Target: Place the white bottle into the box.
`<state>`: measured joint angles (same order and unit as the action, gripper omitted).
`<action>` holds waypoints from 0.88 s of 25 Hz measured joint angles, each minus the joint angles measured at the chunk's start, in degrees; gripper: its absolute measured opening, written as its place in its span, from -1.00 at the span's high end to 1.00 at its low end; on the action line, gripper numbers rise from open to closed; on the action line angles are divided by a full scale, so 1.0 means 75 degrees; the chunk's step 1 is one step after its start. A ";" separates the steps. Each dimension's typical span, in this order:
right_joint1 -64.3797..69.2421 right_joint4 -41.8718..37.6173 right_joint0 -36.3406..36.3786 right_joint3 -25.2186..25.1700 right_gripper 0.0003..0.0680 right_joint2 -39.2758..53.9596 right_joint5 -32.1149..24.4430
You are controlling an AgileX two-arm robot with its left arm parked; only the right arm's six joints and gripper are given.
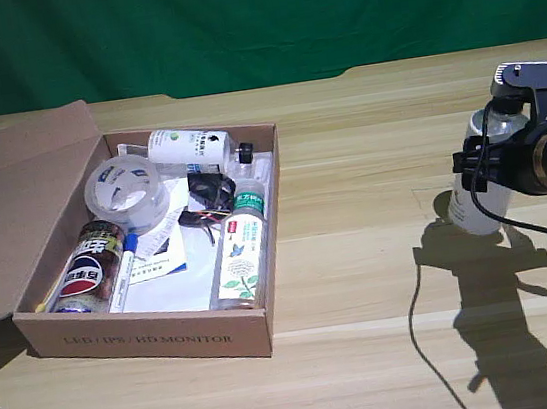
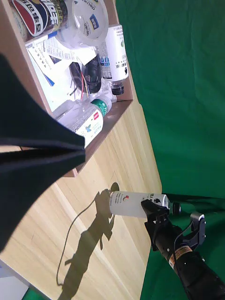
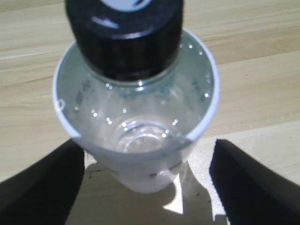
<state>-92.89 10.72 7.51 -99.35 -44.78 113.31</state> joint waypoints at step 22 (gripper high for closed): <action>-0.1955 0.0968 0.0000 0.0022 -0.45 -0.0946 0.0027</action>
<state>-107.55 17.98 7.51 -99.18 -51.88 113.51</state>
